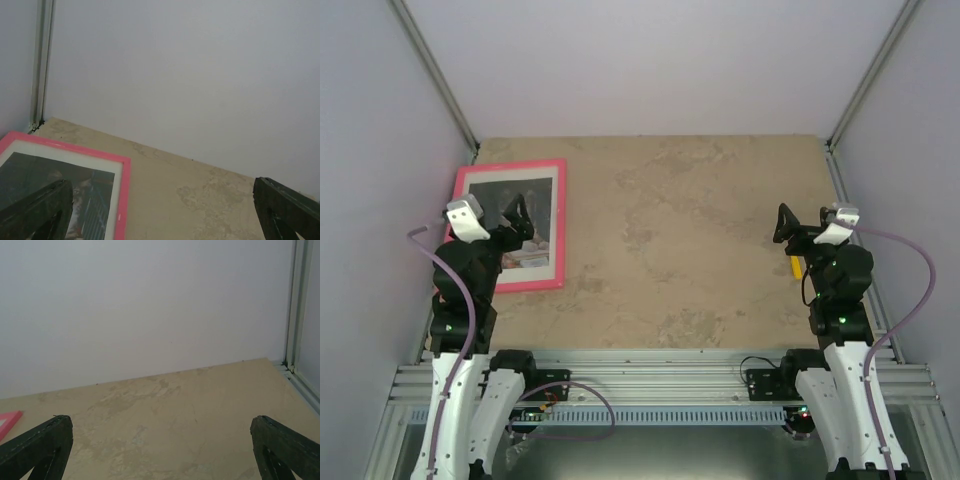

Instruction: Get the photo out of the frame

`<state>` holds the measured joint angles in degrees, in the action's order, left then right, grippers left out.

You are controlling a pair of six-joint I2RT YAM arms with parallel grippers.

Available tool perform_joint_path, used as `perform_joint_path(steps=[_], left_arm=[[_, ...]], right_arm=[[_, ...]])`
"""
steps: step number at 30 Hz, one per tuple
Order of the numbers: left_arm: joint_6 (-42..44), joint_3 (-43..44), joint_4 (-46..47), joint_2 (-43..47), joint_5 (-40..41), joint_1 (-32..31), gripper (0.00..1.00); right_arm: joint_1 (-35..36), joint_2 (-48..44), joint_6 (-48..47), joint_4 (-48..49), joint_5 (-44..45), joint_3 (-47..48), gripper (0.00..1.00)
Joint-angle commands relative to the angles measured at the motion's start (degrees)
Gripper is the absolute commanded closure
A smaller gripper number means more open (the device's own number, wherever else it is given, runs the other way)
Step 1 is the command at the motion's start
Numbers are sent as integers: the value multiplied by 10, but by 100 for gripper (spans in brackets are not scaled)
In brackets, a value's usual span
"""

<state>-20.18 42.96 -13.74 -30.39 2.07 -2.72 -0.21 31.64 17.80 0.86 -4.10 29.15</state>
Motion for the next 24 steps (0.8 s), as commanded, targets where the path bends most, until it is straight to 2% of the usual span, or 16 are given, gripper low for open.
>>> perform_joint_path(steps=[1,8,11,18,24], left_arm=[[-4,7,-4,-11,6,3,0],[2,58,-50,-93,-1,3,0],[7,77,-62,-137,-28,3,0],[10,128,-138,-326,-84,3,0],[26,172,-195,-441,-52,-1,2]], right_arm=[[-2,-7,2,12,0,3,2],[-2,-10,3,12,-8,1,2],[-2,-8,4,12,-15,1,2],[2,-19,6,23,-22,-15,2],[29,-37,3,29,-17,-26,2]])
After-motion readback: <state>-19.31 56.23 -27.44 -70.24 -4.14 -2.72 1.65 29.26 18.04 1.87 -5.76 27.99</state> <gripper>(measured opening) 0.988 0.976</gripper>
